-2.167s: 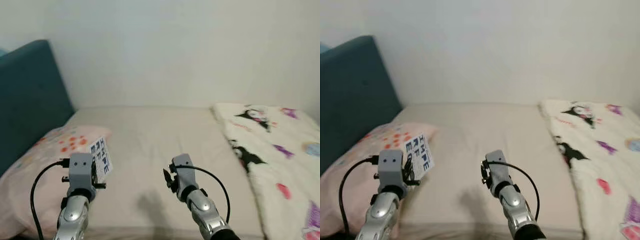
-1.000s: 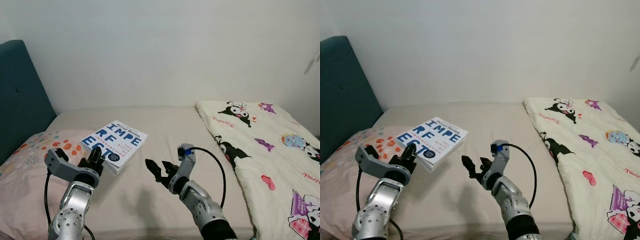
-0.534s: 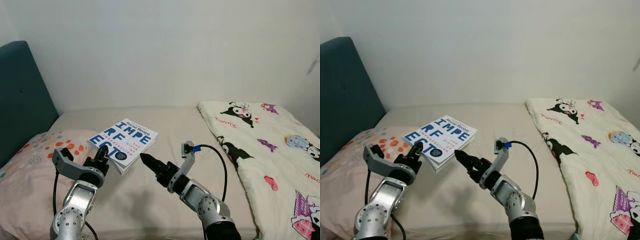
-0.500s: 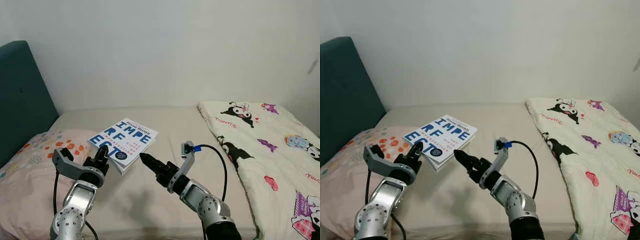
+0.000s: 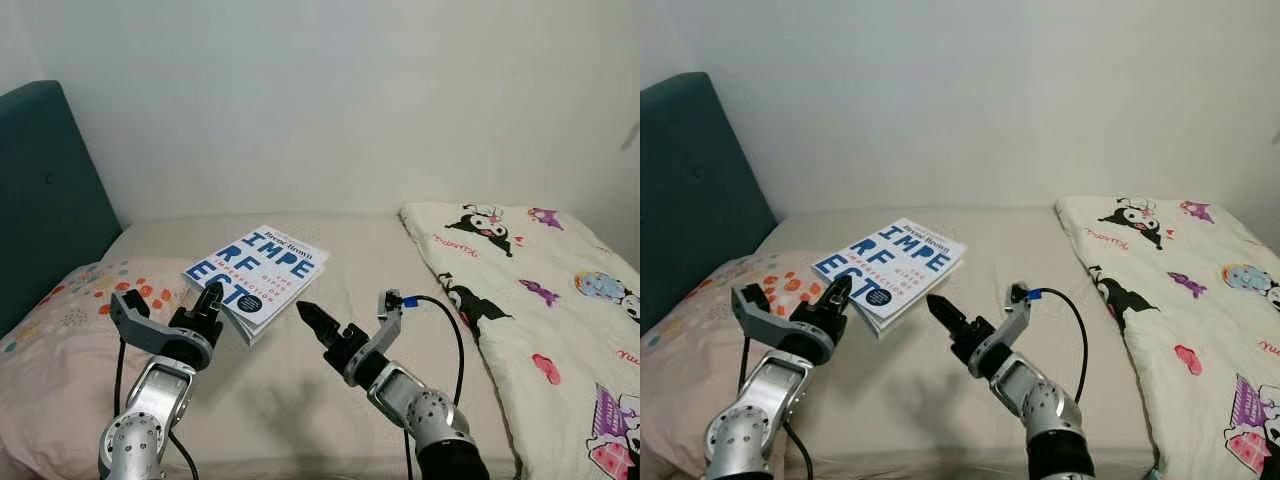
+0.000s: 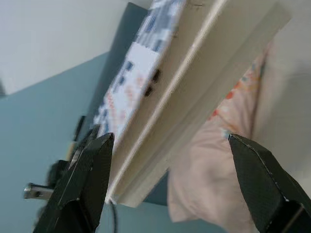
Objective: Clean up the room
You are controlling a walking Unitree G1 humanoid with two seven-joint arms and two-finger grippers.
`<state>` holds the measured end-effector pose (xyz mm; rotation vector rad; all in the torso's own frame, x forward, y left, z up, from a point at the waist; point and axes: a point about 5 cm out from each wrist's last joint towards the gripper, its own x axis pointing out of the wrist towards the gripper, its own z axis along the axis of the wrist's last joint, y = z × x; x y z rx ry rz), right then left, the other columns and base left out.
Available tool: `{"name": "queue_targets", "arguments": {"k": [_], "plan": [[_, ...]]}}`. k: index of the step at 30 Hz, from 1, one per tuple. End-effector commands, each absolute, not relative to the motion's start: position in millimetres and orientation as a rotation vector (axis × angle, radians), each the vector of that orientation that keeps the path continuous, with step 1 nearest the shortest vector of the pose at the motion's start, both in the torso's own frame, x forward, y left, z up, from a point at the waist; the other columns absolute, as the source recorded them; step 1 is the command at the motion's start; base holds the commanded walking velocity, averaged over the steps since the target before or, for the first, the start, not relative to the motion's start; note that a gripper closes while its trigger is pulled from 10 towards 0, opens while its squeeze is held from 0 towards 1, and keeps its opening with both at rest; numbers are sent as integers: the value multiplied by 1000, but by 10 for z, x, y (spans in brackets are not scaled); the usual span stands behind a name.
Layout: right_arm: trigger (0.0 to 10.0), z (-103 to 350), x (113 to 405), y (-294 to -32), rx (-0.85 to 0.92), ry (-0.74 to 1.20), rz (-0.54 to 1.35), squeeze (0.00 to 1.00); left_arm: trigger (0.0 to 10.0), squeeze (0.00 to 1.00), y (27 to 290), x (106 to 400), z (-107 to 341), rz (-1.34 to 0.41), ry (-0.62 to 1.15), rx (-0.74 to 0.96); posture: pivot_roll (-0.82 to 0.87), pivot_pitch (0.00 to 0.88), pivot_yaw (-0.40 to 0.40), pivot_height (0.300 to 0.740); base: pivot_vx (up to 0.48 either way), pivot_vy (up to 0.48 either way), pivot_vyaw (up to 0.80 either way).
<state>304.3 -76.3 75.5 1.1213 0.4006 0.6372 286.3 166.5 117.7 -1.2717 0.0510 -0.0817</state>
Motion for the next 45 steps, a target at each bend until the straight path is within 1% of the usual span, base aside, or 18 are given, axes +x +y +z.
{"name": "queue_targets", "arguments": {"k": [1,5,9,17,23,24,25,26,27,28,36,37,45], "plan": [[10000,901,3052,-667,1185,354,719,0,10000,0,1408,2815,1155,-137,57,-1375,6,0,9,740,0,0,0],[10000,973,3031,-653,1228,331,777,0,10000,0,1406,2806,1144,-136,58,-1379,5,0,6,740,0,0,0],[10000,992,3023,-650,1250,327,790,0,10000,0,1410,2803,1138,-135,56,-1385,5,0,5,740,0,0,0],[10000,932,3093,-716,1273,339,686,0,10000,0,1393,2786,1154,-169,61,-1402,7,0,3,740,0,0,0],[10000,992,3133,-772,1330,302,684,0,10000,0,1372,2753,1167,-214,70,-1394,8,0,2,740,0,0,0],[6471,1006,3135,-772,1331,298,691,0,10000,0,1366,2749,1166,-219,71,-1388,8,0,2,740,0,0,0],[6471,1006,3135,-772,1331,298,691,0,10000,0,1366,2749,1166,-219,71,-1388,8,0,2,740,0,0,0],[1843,1017,3136,-768,1331,295,698,0,10000,0,1358,2748,1165,-222,74,-1385,8,0,2,740,0,0,0],[1843,1017,3136,-768,1331,295,698,0,10000,0,1358,2748,1165,-222,74,-1385,8,0,2,740,0,0,0],[0,1031,3137,-765,1335,291,707,0,10000,0,1347,2749,1165,-226,79,-1379,7,0,1,740,0,0,0],[0,1089,3143,-761,1341,273,736,0,10000,0,1326,2746,1164,-239,88,-1370,8,0,0,740,0,0,0],[10000,1097,3146,-762,1332,272,741,0,10000,0,1323,2743,1164,-241,90,-1371,7,0,0,740,0,0,0],[10000,1135,3141,-741,1318,271,777,0,10000,0,1296,2730,1169,-262,100,-1360,7,0,-1,740,0,0,0]]}}
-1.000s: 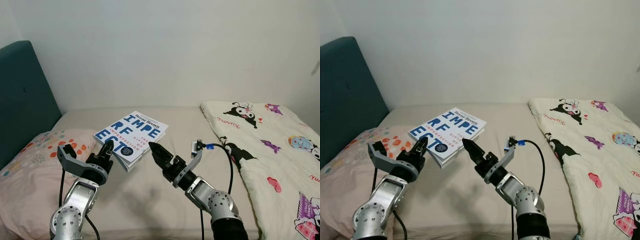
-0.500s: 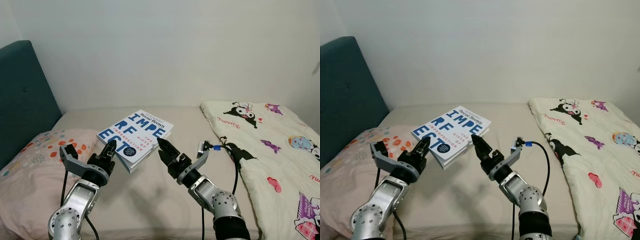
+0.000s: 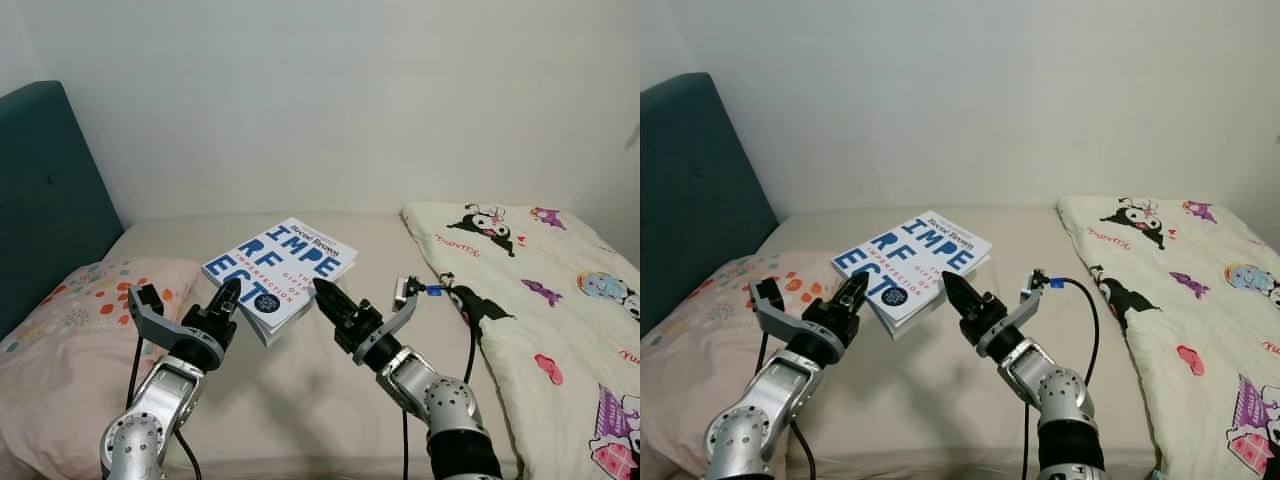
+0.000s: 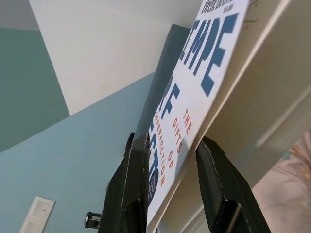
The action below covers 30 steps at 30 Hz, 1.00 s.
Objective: Clean up the room
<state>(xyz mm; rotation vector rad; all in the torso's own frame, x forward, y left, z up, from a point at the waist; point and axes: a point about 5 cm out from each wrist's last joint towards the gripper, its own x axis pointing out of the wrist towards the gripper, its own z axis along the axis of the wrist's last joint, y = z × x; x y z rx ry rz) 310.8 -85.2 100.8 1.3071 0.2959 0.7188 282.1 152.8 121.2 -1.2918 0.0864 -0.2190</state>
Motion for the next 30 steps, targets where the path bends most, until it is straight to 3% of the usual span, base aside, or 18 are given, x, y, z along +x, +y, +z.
{"name": "queue_targets", "arguments": {"k": [1,2,3,4,22,23,25,26,30], "plan": [[10000,1135,3141,-741,1318,271,777,0,10000,0,1296,2730,1169,-262,100,-1360,7,0,-1,740,0,0,0],[10000,1139,3142,-737,1317,272,780,0,10000,0,1282,2723,1175,-272,102,-1355,7,0,-1,740,0,0,0],[1020,1137,3146,-739,1322,273,776,0,10000,0,1272,2719,1178,-279,103,-1350,8,0,-3,740,0,0,0],[0,1134,3149,-744,1329,274,772,0,10000,0,1266,2717,1180,-281,104,-1346,8,0,-3,740,0,0,0],[0,1125,3153,-775,1339,267,754,0,10000,0,1268,2717,1185,-268,105,-1346,6,0,-1,740,0,0,0],[7961,1120,3153,-773,1331,272,750,0,10000,0,1269,2718,1187,-268,104,-1346,5,0,0,740,0,0,0],[7961,1110,3155,-769,1315,278,744,0,10000,0,1270,2722,1192,-266,102,-1347,5,0,0,740,0,0,0],[10000,1096,3156,-765,1300,285,733,0,10000,0,1272,2726,1197,-265,100,-1349,5,0,0,740,0,0,0],[10000,1002,3169,-767,1192,308,661,0,10000,0,1285,2748,1227,-260,84,-1369,4,0,0,740,0,0,0]]}}
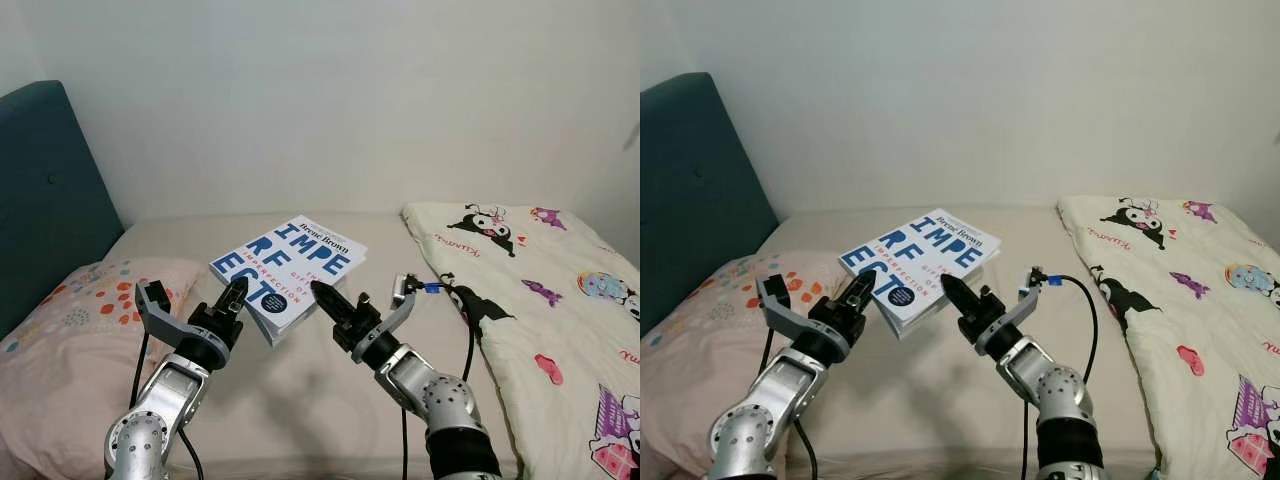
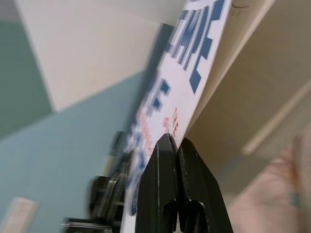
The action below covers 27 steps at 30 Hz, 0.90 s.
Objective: Clean up the room
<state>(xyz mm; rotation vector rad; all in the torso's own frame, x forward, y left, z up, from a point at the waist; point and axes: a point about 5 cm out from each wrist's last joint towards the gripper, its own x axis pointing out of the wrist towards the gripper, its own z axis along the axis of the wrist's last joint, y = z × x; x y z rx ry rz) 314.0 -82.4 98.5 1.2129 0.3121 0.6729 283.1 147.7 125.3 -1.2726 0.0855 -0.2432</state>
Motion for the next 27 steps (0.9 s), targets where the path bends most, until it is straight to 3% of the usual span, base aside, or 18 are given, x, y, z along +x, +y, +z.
{"name": "queue_targets", "arguments": {"k": [1,2,20,21,22,23,24,27], "plan": [[10000,1002,3169,-767,1192,308,661,0,10000,0,1285,2748,1227,-260,84,-1369,4,0,0,740,0,0,0],[10000,969,3172,-783,1208,316,636,1000,10000,0,1286,2758,1243,-258,81,-1381,6,0,1,740,0,0,0],[10000,966,3149,-827,1304,301,657,1000,10000,0,1248,2775,1405,-332,84,-1493,12,0,10,740,0,0,0],[10000,966,3147,-823,1305,302,660,765,10000,0,1252,2778,1409,-330,80,-1503,12,0,10,740,0,0,0],[10000,966,3147,-823,1305,302,660,765,10000,0,1252,2778,1409,-330,80,-1503,12,0,10,740,0,0,0],[10000,963,3145,-820,1305,304,659,486,10000,0,1259,2780,1415,-328,77,-1515,14,0,13,740,0,0,0],[10000,955,3144,-820,1305,307,655,0,10000,0,1265,2781,1420,-327,75,-1523,14,0,14,740,0,0,0],[10000,910,3149,-835,1293,321,629,0,10000,0,1294,2786,1439,-329,65,-1567,15,0,15,740,0,0,0]]}}
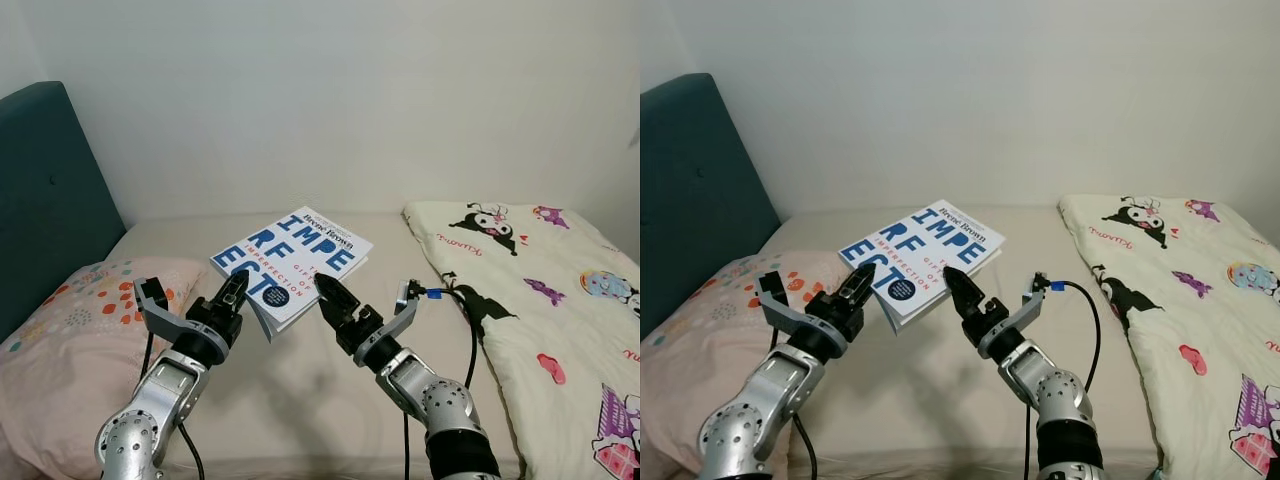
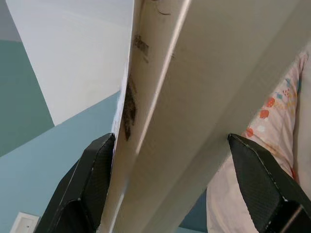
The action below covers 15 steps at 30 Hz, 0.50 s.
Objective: Clean up the room
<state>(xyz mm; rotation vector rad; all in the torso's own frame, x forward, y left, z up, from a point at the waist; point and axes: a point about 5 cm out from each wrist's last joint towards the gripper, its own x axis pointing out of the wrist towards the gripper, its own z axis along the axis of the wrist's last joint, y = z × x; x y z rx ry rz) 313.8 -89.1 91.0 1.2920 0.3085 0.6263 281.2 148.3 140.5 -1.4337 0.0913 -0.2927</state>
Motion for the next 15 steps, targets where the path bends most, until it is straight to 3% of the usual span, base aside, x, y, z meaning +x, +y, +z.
{"name": "queue_targets", "arguments": {"k": [1,15], "plan": [[10000,893,3151,-842,1288,326,620,0,10000,0,1307,2788,1444,-329,63,-1585,15,0,15,740,0,0,0],[10000,785,3149,-957,1175,348,560,0,10000,0,1385,2788,1446,-322,53,-1629,17,0,16,740,0,0,0]]}}
